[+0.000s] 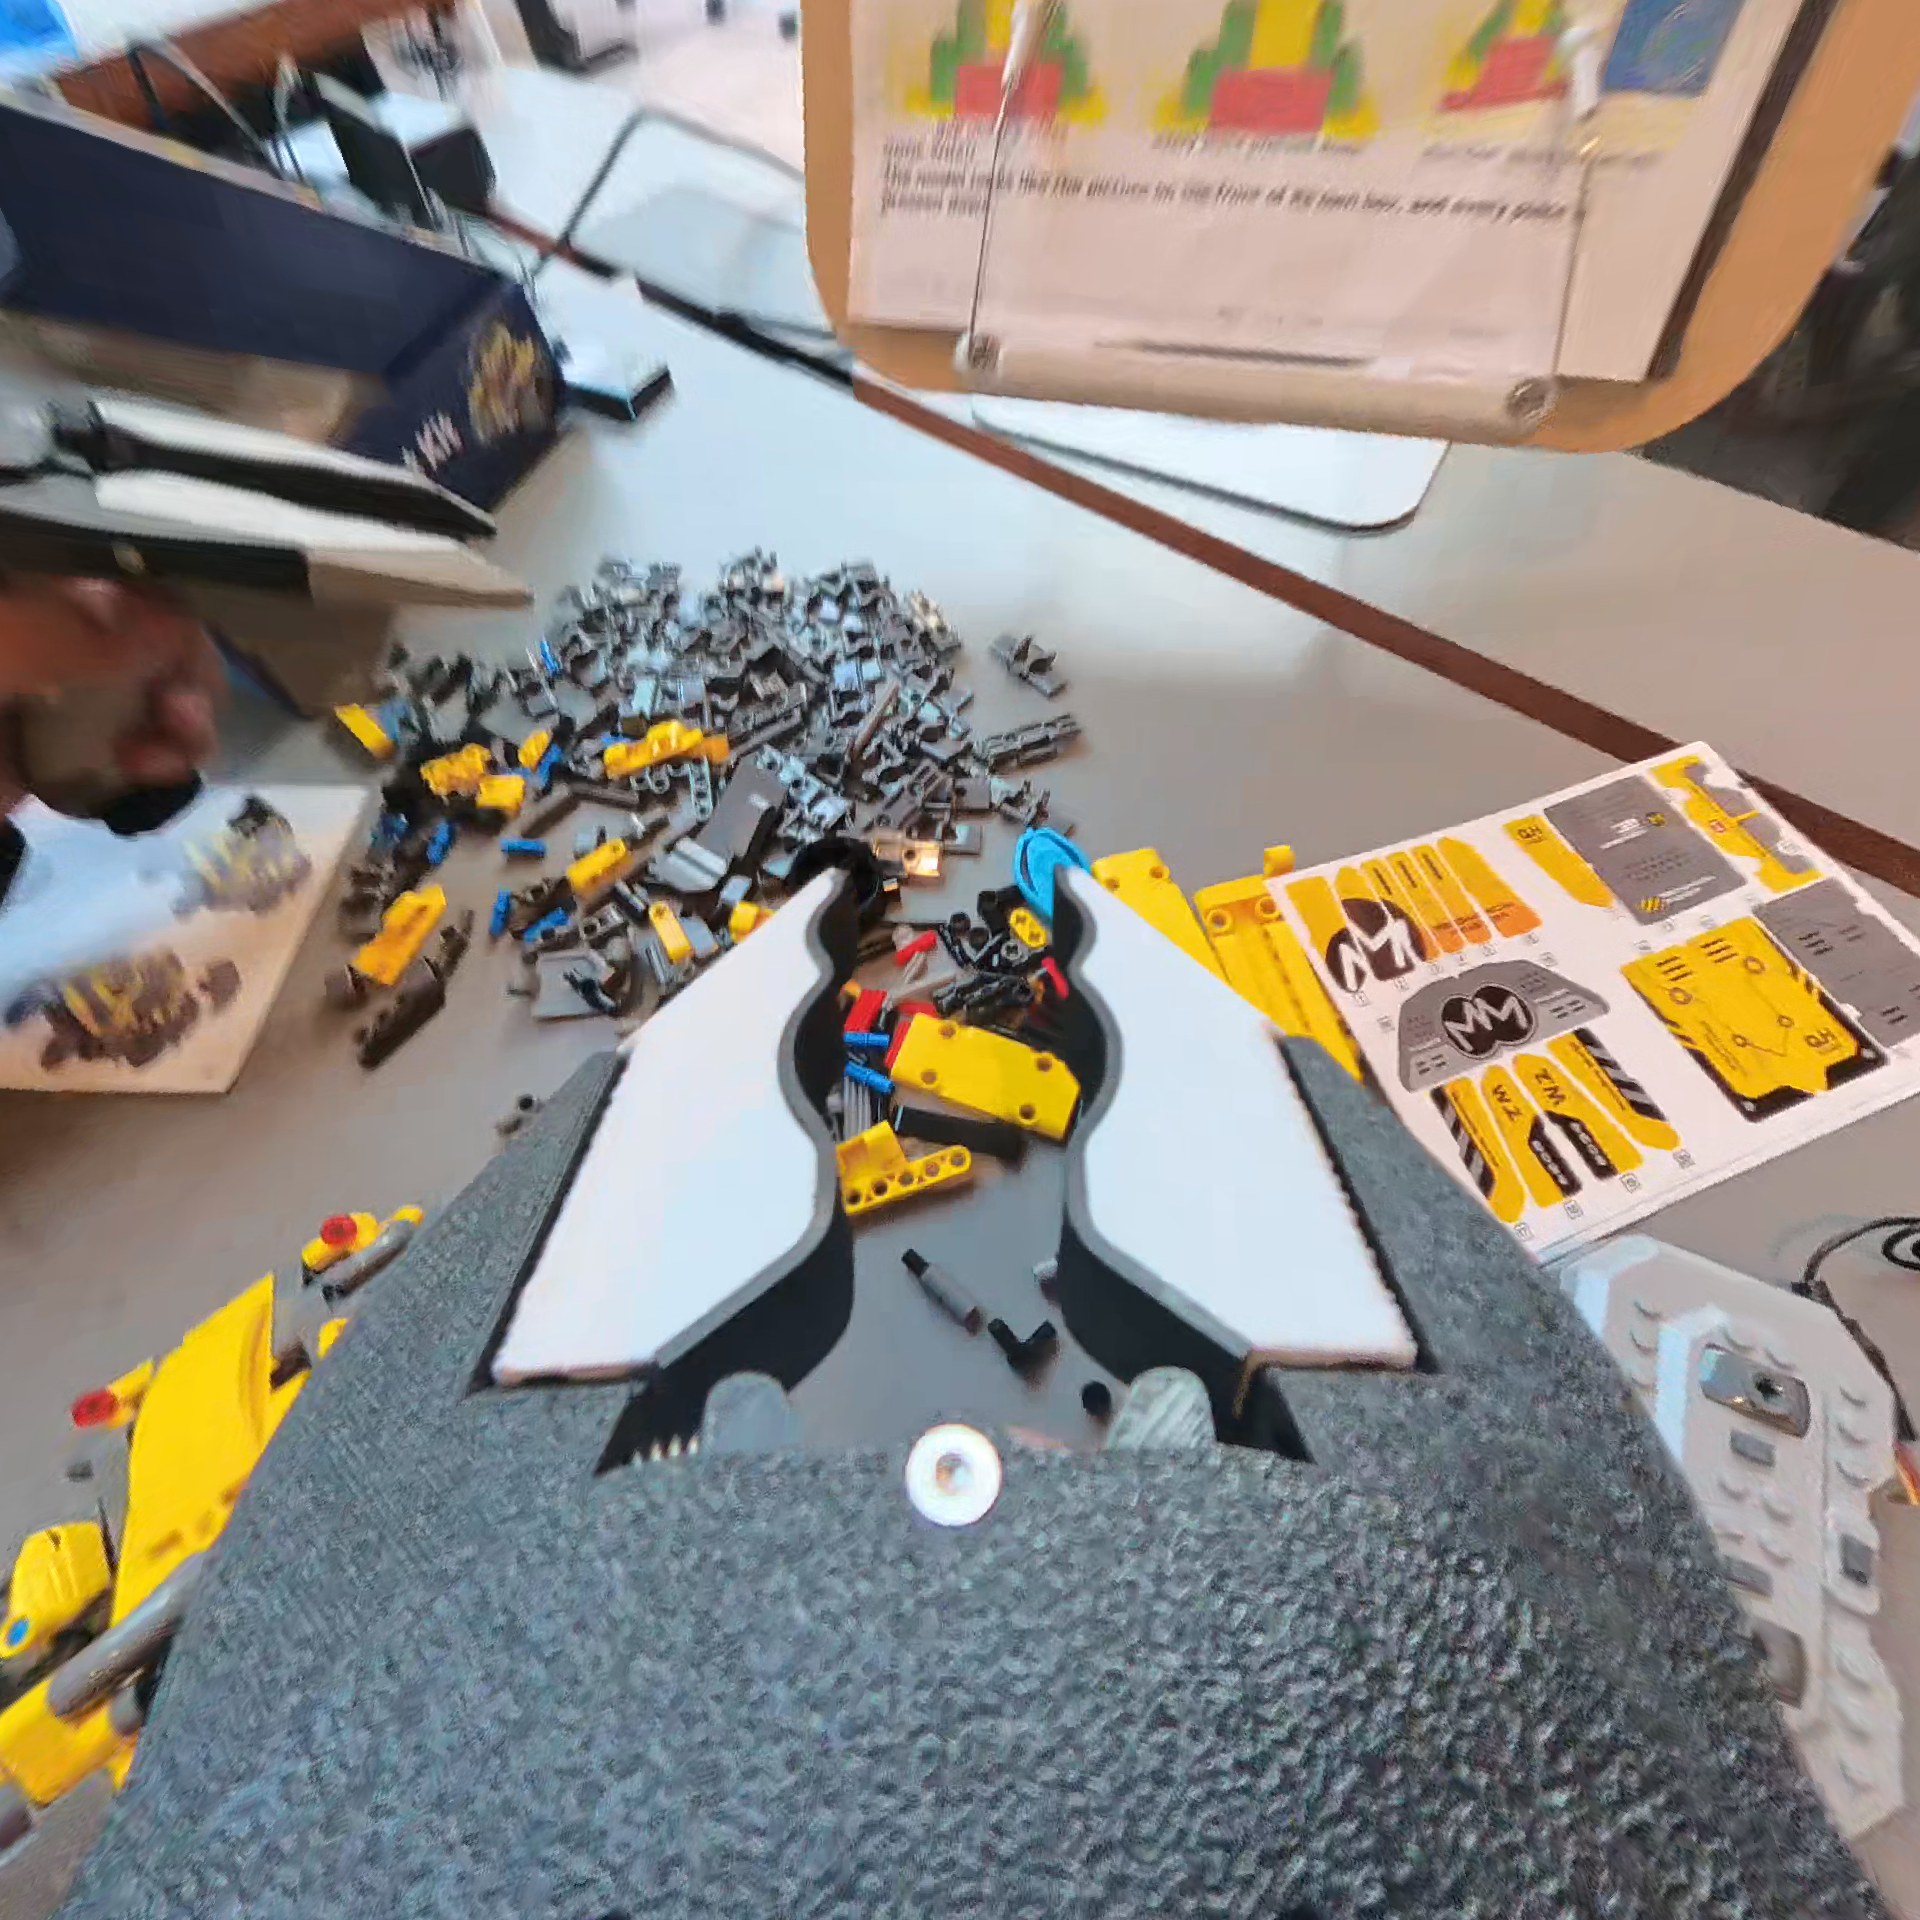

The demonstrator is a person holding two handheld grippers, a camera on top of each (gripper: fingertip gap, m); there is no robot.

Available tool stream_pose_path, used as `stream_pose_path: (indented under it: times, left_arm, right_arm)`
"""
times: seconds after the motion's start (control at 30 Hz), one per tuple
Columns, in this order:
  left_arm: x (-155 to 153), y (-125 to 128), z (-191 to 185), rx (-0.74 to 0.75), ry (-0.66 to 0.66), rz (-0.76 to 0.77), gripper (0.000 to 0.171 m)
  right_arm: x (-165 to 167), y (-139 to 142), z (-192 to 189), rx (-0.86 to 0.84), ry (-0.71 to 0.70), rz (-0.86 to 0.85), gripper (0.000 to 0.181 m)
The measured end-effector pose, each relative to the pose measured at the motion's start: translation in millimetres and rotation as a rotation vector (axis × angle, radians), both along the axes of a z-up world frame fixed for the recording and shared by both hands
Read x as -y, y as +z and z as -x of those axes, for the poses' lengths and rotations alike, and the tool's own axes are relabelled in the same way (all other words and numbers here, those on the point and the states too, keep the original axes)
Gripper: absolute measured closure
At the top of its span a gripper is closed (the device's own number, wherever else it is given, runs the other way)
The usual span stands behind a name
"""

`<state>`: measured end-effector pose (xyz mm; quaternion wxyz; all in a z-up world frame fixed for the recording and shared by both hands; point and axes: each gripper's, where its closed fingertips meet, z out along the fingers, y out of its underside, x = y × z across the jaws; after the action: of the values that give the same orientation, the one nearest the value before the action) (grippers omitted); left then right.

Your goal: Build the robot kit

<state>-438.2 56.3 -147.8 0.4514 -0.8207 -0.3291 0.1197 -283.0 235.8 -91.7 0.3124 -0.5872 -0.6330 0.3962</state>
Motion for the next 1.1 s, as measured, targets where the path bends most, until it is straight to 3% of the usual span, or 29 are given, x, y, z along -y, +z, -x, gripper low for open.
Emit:
stream_pose_path:
  times: [0.07,0.17,0.3,0.4,0.5,0.73,0.87,0.93,1.0,1.1]
  left_arm:
    - [-2.9,2.1,-2.4,-0.005,-0.014,-0.014,0.126]
    - [-9.0,5.4,-9.8,0.004,-0.06,-0.049,0.128]
    - [-13.3,17.3,-17.2,0.038,-0.113,-0.158,0.133]
    - [-8.7,32.1,-9.6,0.04,-0.067,-0.265,0.146]
    - [2.0,37.1,6.3,0.001,0.042,-0.285,0.153]
    - [2.3,11.1,4.7,-0.006,0.027,-0.084,0.151]
    - [7.6,41.2,15.1,-0.107,0.088,-0.235,0.165]
    - [12.7,48.6,19.1,-0.124,0.1,-0.273,0.164]
    - [12.9,38.6,14.9,-0.086,0.033,-0.211,0.156]
    - [17.2,-10.5,2.1,0.049,-0.096,0.045,0.143]
  right_arm:
    - [-0.3,-3.6,0.3,-0.012,0.003,0.046,0.145]
    - [8.7,-30.5,6.9,0.083,0.06,0.049,0.146]
    - [10.4,-51.4,13.0,0.125,0.067,-0.115,0.151]
    - [-4.9,-59.4,10.2,0.13,0.003,-0.28,0.153]
    - [-16.0,-57.5,9.2,0.114,-0.059,-0.342,0.153]
    - [-22.3,-57.3,19.0,0.058,-0.132,-0.306,0.139]
    - [-19.7,-48.1,23.4,-0.004,-0.12,-0.289,0.124]
    - [-11.7,-40.0,22.3,-0.036,-0.084,-0.218,0.12]
    - [4.1,-39.5,18.6,-0.022,0.004,-0.12,0.123]
    - [-1.3,-45.1,17.6,0.008,-0.02,-0.13,0.124]
